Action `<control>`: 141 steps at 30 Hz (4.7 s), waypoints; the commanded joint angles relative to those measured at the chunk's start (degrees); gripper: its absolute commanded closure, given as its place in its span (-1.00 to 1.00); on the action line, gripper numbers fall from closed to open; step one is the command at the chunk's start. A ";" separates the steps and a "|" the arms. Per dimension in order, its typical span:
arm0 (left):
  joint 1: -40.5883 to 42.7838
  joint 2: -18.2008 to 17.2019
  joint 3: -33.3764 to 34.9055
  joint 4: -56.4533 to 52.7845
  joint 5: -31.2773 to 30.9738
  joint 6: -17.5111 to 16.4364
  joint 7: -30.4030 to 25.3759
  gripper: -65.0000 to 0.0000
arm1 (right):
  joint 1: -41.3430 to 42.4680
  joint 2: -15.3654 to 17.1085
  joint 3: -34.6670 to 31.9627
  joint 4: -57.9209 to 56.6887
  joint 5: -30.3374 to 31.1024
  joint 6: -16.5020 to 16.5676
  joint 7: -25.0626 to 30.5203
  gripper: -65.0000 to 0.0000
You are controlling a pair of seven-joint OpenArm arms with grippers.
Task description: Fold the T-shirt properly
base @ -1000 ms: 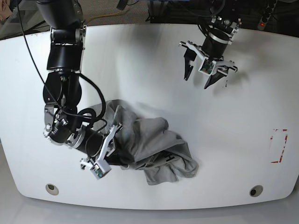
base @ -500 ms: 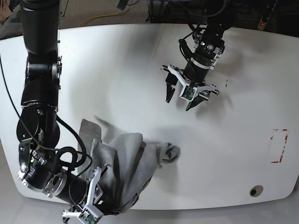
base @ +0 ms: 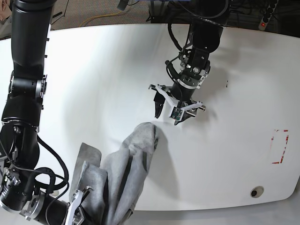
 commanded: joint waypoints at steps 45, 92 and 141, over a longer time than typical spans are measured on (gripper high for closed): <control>-22.58 4.31 10.80 -41.57 -0.56 0.16 -17.41 1.00 | 1.99 1.65 0.67 0.86 0.28 -0.56 0.45 1.00; -19.51 3.62 9.04 -31.10 -0.56 0.16 -9.06 -0.82 | -0.91 -0.11 0.59 0.77 -0.07 -0.56 0.45 1.00; -18.10 -14.58 -5.82 22.70 -0.48 -0.28 17.84 0.99 | -2.14 -2.66 11.58 -2.48 -18.97 -0.56 0.72 1.00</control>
